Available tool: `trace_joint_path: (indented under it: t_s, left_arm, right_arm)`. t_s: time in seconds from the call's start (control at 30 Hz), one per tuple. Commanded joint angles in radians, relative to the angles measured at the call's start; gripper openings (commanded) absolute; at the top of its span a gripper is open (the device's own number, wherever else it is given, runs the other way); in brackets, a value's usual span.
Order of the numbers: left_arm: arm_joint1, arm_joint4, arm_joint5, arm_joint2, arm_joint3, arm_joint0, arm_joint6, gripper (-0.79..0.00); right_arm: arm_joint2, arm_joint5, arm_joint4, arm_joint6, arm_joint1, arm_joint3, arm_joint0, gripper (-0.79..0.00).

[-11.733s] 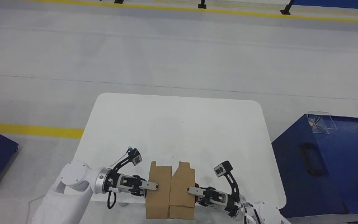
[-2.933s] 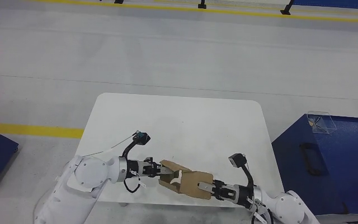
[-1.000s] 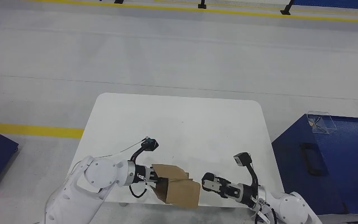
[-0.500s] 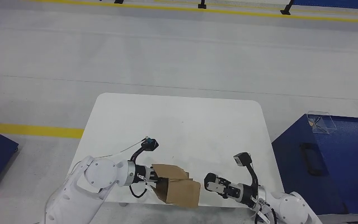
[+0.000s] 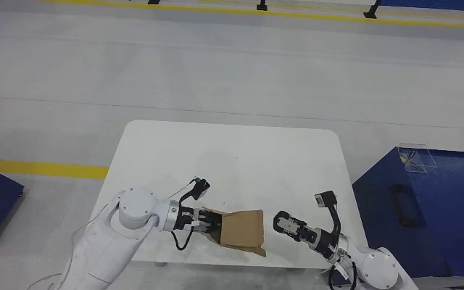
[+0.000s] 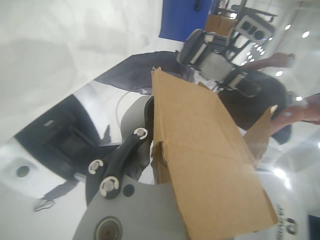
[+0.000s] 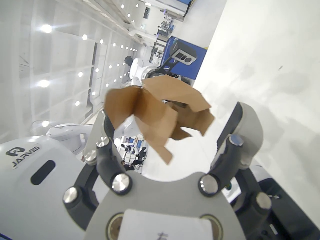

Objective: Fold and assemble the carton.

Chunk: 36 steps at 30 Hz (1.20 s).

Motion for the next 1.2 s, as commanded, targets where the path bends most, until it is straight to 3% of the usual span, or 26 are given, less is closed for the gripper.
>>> trace_joint_path:
  t_s: [0.0,0.17,0.43,0.67,1.17]
  left_arm:
    - [-0.018,-0.076,0.053,0.038,0.084,-0.057,0.009,-0.785]
    - [-0.067,-0.29,0.231,0.104,0.226,-0.116,0.096,-0.785]
    - [-0.067,-0.29,0.231,0.104,0.226,-0.116,0.096,-0.785]
    - [-0.071,-0.317,0.242,0.114,0.199,-0.114,0.09,-0.785]
    - [-0.093,-0.333,0.269,0.163,0.208,-0.159,0.157,-0.785]
  right_arm:
    - [0.014,-0.008,0.038,-0.02,-0.001,0.028,0.0,0.0]
    - [0.035,-0.012,0.033,-0.063,-0.002,0.046,-0.006,0.0]
    - [0.032,0.0,0.029,-0.083,-0.004,0.038,-0.004,0.0]
    - [0.046,0.04,-0.101,-0.193,-0.008,0.048,0.002,0.0]
    - [-0.089,0.074,-0.212,-0.166,-0.027,0.171,0.105,0.0]
